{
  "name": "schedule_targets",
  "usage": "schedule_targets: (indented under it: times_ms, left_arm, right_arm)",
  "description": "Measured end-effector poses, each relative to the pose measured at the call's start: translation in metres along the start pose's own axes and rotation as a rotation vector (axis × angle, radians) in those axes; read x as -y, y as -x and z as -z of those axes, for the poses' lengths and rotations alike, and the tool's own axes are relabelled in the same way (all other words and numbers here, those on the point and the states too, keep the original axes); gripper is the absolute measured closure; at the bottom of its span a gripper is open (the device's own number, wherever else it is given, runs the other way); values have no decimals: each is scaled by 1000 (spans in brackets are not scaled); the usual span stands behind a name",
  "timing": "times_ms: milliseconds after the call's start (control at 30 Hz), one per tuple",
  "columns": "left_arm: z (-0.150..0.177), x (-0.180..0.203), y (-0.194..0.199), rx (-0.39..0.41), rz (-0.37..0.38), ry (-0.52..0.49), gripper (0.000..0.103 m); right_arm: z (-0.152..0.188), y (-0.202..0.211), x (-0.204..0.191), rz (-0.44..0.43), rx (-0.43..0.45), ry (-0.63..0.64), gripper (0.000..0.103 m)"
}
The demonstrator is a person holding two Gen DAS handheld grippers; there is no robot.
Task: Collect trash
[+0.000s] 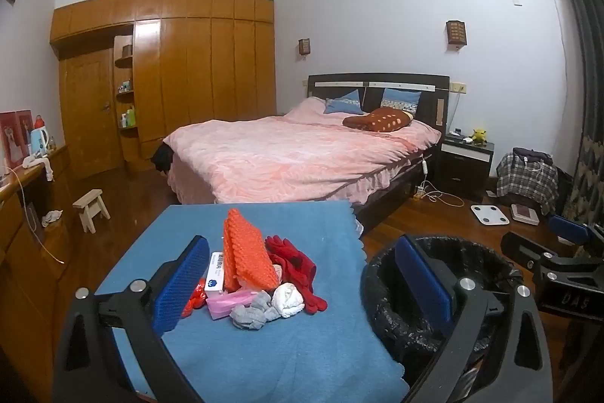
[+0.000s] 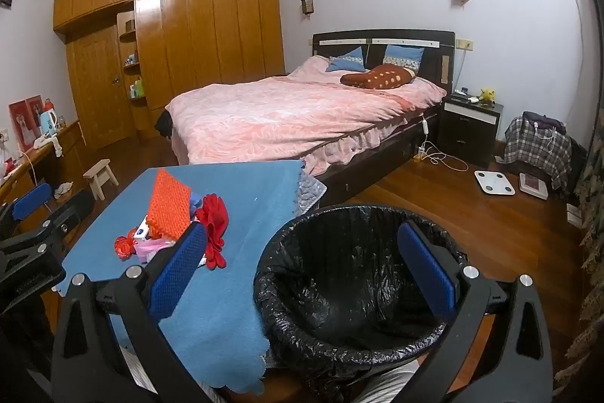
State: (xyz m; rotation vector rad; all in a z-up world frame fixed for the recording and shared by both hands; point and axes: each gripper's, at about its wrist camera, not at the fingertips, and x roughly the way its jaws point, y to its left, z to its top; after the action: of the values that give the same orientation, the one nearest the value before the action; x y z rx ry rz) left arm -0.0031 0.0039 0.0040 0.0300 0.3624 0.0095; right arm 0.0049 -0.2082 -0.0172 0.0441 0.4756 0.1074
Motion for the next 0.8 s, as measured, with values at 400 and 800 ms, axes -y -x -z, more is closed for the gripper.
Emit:
schedule_targets:
  times_ms: [400,800]
  left_arm:
    - [2,-1,-1,-3,-1,1,6]
    - [2,-2,-2,-5,-1,1,6]
  right_arm:
    - [0,-1,-1,-1,-2,-2,5]
    - [0,-1,-2,-2,-4,-2,5]
